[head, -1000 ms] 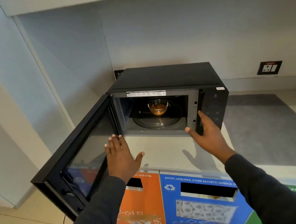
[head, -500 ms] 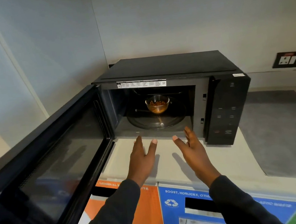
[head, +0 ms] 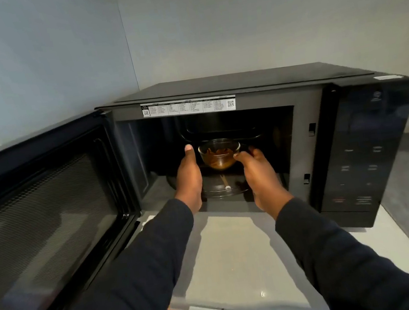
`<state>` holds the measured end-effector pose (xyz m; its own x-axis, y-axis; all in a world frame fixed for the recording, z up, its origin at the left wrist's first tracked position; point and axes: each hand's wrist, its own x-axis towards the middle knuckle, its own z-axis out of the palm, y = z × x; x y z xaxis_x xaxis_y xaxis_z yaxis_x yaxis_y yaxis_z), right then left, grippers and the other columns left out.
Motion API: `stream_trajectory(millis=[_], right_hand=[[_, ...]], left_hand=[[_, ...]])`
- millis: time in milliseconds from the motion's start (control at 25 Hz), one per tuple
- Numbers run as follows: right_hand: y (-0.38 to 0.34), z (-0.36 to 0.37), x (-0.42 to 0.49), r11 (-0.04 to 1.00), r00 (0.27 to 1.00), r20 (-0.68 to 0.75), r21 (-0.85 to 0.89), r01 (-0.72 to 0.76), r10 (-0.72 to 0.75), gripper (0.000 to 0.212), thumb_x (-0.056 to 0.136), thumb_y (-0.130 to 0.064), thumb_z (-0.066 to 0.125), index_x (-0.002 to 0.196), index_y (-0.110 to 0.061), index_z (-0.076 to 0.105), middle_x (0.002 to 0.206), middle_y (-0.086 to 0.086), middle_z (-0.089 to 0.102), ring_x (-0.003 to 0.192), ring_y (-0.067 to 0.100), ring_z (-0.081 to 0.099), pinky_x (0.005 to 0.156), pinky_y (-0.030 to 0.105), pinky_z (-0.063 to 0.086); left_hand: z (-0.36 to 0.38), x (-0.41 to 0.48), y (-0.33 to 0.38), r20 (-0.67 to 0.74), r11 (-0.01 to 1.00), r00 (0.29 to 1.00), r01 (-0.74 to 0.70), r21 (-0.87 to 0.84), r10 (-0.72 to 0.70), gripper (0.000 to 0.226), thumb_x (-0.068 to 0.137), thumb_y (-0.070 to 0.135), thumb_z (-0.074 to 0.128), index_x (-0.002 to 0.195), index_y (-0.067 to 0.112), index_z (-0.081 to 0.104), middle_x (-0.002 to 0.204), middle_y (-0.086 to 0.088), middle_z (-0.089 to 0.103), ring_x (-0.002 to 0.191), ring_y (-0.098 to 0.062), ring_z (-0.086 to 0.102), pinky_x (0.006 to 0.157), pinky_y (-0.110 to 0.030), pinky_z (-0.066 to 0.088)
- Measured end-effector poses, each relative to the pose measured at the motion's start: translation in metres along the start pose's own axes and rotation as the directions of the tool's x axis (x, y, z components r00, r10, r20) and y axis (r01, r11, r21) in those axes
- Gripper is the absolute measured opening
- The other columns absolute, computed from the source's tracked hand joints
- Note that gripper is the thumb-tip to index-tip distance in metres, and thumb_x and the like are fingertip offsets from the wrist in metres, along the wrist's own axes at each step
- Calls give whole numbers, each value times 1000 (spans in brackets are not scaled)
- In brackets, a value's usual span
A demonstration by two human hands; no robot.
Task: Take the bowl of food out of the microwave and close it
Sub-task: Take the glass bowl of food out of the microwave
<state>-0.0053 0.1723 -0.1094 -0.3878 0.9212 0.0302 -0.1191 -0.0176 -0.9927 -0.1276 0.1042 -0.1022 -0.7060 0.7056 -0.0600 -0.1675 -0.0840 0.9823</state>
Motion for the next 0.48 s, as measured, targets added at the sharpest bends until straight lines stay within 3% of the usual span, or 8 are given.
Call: stream_trajectory(millis=[80, 240, 480], right_hand=[[5, 7, 16, 996, 999, -25, 87, -30, 32, 15, 95, -42, 58, 106, -33, 60, 105, -2, 66, 98, 16, 61, 79, 32, 46], [4, 19, 43, 970, 997, -40, 236, -61, 72, 28, 97, -52, 53, 106, -28, 63, 99, -5, 69, 90, 10, 62, 67, 25, 42], [7, 27, 67, 953, 992, -38, 285, -102, 118, 48, 97, -54, 52, 128, -18, 60, 104, 2, 70, 91, 16, 65, 65, 28, 46]], left_hand=[[6, 15, -2, 29, 999, 1000, 4, -36, -3, 78, 95, 74, 36, 151, 20, 48, 153, -8, 52, 141, -29, 48, 120, -50, 34], [16, 37, -3, 42, 996, 999, 6, -88, -2, 90, 89, 82, 32, 153, 21, 45, 157, -8, 47, 144, -29, 43, 122, -50, 29], [29, 62, -5, 62, 986, 998, 21, -167, -11, 95, 89, 83, 31, 159, 19, 33, 163, -11, 37, 148, -28, 38, 124, -48, 28]])
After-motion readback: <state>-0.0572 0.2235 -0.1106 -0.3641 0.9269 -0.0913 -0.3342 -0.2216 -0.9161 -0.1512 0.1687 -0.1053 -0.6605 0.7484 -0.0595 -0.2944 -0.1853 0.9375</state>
